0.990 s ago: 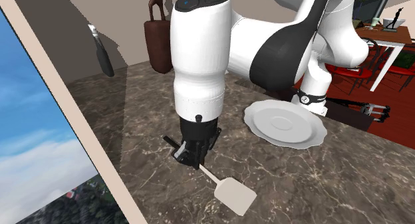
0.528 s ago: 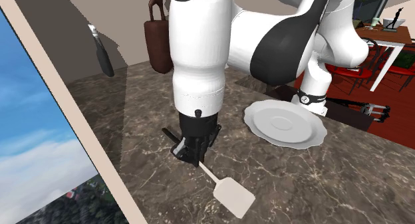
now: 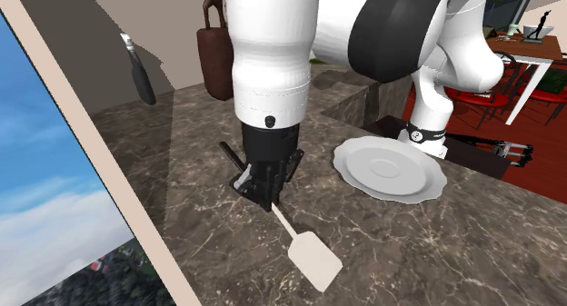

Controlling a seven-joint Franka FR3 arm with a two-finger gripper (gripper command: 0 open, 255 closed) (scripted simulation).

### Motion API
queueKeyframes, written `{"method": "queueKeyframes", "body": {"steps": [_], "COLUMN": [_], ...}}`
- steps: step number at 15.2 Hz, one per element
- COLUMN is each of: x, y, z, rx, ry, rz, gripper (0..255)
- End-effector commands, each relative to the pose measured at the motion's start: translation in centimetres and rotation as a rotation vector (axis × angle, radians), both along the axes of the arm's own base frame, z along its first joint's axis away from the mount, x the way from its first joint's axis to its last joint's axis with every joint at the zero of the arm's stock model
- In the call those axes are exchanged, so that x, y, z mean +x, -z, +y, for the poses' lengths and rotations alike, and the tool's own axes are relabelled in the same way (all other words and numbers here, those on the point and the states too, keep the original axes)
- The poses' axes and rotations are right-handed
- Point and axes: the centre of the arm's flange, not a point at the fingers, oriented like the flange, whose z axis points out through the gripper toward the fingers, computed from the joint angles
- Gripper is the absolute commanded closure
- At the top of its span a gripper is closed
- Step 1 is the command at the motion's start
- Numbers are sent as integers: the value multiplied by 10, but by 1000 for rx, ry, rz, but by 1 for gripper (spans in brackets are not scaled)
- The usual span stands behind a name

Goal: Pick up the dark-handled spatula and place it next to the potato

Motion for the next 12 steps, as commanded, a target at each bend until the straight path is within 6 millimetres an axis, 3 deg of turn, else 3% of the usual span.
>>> {"method": "queueKeyframes", "body": {"steps": [1, 12], "x": [1, 1], "y": [-10, -68], "z": [1, 1], "rx": [0, 0], "ry": [0, 0], "rz": [0, 0], "gripper": [255, 255]}}
